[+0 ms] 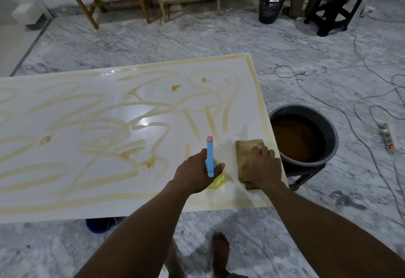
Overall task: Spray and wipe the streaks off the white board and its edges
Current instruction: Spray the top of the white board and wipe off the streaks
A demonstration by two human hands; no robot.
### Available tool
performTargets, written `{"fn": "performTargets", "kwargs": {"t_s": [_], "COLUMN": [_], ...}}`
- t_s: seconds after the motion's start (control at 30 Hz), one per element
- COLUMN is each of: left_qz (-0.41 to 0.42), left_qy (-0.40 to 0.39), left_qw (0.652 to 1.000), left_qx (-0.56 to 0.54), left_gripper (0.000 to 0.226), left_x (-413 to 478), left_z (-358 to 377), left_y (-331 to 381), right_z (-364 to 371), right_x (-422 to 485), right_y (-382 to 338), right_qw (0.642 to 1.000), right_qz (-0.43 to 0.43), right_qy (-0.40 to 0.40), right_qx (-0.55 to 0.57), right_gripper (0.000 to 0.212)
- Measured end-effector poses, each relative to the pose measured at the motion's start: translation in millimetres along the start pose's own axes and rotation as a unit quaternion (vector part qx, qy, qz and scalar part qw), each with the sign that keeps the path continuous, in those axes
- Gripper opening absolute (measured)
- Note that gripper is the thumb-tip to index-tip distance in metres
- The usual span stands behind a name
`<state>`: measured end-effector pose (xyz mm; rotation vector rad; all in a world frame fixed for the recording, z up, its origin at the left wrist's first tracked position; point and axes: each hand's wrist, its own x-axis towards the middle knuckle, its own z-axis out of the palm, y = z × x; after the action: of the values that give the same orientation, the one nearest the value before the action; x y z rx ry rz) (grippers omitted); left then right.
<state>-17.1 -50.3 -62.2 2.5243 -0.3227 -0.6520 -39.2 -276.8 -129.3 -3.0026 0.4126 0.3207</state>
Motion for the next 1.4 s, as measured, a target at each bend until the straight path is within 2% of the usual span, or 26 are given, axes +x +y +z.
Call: {"fn": "performTargets", "kwargs": {"t_s": [0.13,0.27,0.37,0.43,0.47,0.5,0.57,0.63,0.7,0.77,0.87,0.9,0.97,1.03,1.13,1.23,1.3,1.4], "left_qz": [0.002,0.001,0.014,0.023,0.026,0.026,0.034,0.045,0.055,0.063,0.083,0.085,0.085,0.085,0.091,0.09,0.076,0.034], "left_qy": [0.012,0.071,0.111,0.113,0.111,0.109,0.114,0.114,0.102,0.094,0.108,0.116,0.131,0.131,0.118,0.1,0.097,0.096], "left_qw": [1.0,0.997,0.993,0.992,0.992,0.992,0.991,0.991,0.991,0.99,0.988,0.987,0.985,0.985,0.986,0.986,0.98,0.964], "left_qx": [-0.01,-0.024,-0.046,-0.054,-0.054,-0.053,-0.055,-0.062,-0.074,-0.079,-0.079,-0.078,-0.079,-0.078,-0.079,-0.098,-0.158,-0.247], "left_gripper": [0.055,0.075,0.066,0.061,0.061,0.059,0.054,0.048,0.042,0.039,0.038,0.037,0.035,0.032,0.026,0.017,0.011,0.012], "left_x": [-2,-8,-9,-8,-7,-7,-7,-6,-4,-3,1,2,6,8,9,9,9,8], "left_z": [0,-2,-1,-1,0,-1,-4,-8,-13,-19,-28,-31,-38,-43,-50,-55,-57,-62], "left_y": [2,15,26,28,28,29,29,30,33,37,39,40,38,38,37,36,36,43], "right_z": [12,13,5,-5,-15,-28,-55,-77,-87,-92,-102,-104,-108,-111,-119,-126,-127,-125], "right_x": [-5,-1,9,14,16,16,13,5,1,-1,-2,-2,1,5,12,15,17,17], "right_y": [-18,-20,-21,-20,-17,-14,-6,6,15,18,18,18,17,17,14,12,11,11], "right_qw": [0.999,0.999,0.995,0.983,0.961,0.915,0.757,0.6,0.484,0.406,0.357,0.343,0.342,0.365,0.446,0.493,0.498,0.475], "right_qz": [0.026,0.027,0.045,0.084,0.123,0.166,0.221,0.227,0.203,0.187,0.161,0.14,0.117,0.113,0.114,0.096,0.102,0.132], "right_qy": [-0.036,-0.018,-0.029,-0.044,-0.063,-0.081,-0.128,-0.162,-0.158,-0.13,-0.107,-0.106,-0.106,-0.12,-0.17,-0.195,-0.204,-0.209], "right_qx": [0.027,0.039,0.083,0.16,0.241,0.359,0.601,0.75,0.837,0.885,0.914,0.923,0.926,0.916,0.871,0.842,0.837,0.845], "right_gripper": [0.069,0.041,0.028,0.033,0.04,0.043,0.028,0.017,0.021,0.03,0.021,0.024,0.025,0.031,0.063,0.068,0.065,0.059]}}
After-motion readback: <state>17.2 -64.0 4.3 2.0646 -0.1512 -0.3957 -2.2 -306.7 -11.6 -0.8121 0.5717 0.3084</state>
